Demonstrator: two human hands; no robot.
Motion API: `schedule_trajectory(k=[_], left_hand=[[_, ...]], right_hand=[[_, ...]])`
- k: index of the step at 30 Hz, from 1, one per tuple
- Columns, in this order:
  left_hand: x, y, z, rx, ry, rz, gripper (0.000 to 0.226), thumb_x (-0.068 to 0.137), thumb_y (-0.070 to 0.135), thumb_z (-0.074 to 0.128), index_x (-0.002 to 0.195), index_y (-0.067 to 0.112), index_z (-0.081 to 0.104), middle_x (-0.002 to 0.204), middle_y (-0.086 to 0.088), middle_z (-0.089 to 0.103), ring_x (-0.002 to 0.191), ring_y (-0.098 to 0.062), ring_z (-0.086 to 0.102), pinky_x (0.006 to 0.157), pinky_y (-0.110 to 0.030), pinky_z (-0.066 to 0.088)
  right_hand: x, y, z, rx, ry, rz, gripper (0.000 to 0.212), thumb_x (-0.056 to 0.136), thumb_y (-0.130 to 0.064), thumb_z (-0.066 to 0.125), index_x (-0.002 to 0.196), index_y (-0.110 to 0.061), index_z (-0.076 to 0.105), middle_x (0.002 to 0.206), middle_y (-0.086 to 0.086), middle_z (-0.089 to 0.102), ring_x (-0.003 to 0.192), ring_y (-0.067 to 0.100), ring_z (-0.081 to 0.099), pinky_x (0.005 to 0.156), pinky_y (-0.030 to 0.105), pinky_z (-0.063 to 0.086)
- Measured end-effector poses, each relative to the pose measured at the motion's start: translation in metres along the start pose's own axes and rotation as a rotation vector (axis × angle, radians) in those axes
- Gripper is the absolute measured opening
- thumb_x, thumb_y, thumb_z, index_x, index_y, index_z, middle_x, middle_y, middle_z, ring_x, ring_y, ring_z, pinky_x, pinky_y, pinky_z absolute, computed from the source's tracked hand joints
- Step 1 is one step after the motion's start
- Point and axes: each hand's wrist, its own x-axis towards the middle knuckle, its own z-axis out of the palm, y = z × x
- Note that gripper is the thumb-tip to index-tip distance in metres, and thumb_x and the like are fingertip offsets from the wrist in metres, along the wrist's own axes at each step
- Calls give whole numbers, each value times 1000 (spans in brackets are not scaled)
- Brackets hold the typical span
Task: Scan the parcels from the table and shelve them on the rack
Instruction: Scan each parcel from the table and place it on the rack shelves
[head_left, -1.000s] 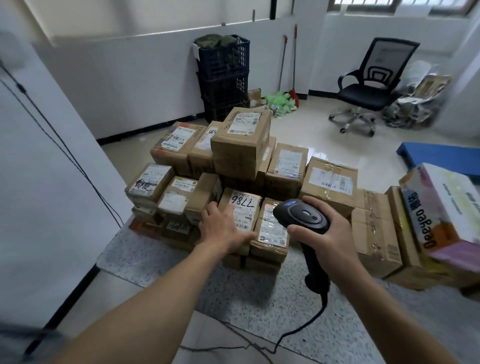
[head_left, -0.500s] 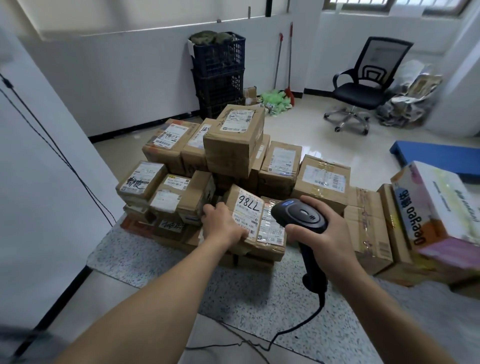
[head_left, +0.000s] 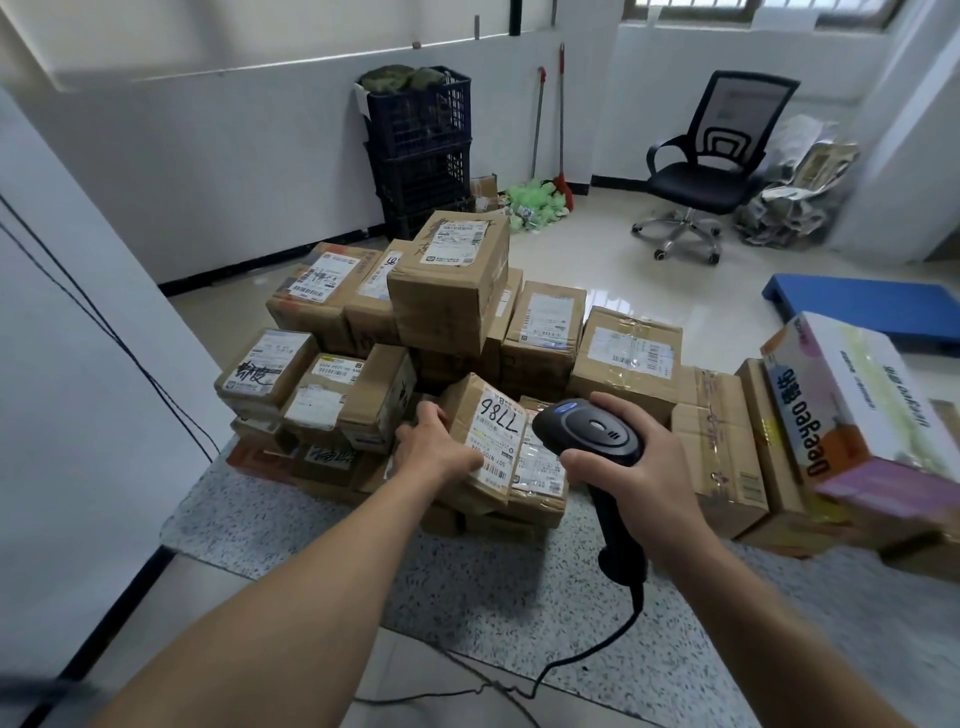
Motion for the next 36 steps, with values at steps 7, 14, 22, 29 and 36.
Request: schedule_trajectory(k=[7, 14, 22, 29, 36], left_hand=[[3, -7, -13, -270, -59, -53, 102, 69, 13, 80, 154, 21, 24, 146, -15, 43, 128, -34, 49, 104, -49, 48], [-9, -15, -28, -531, -110, -50, 105, 68, -14, 73, 155, 21, 25, 134, -14, 55, 108, -33, 64, 72, -38, 62], [-28, -26, -46, -592, -72, 35, 107, 66, -14, 80, 148, 33, 29, 126, -4, 57, 117, -34, 61, 74, -42, 64], [-47, -33, -57, -593, 9, 107, 111, 68, -12, 82, 153, 29, 23, 130, -5, 59, 118, -26, 59, 58, -23, 54], [-58, -41, -68, -610, 66, 96, 108, 64, -11, 85, 148, 24, 29, 110, 1, 62, 114, -29, 63, 67, -30, 58]], right_hand=[[-2, 1, 3, 21, -26, -6, 85, 55, -35, 87, 136, -26, 60, 115, -5, 69, 100, 14, 71, 85, 36, 62], [-5, -2, 11, 63, -63, -6, 97, 47, -50, 85, 138, -26, 58, 117, -3, 69, 101, 22, 71, 86, 46, 62], [-11, -12, 20, 147, -124, -31, 97, 46, -45, 86, 135, -21, 59, 115, 1, 68, 98, 26, 72, 74, 34, 62], [-20, -22, 26, 185, -174, -60, 96, 44, -44, 85, 134, -19, 59, 112, 1, 69, 96, 27, 72, 72, 34, 61], [-30, -33, 28, 201, -208, -83, 92, 44, -43, 85, 129, -20, 62, 112, 5, 69, 92, 28, 73, 66, 32, 59]])
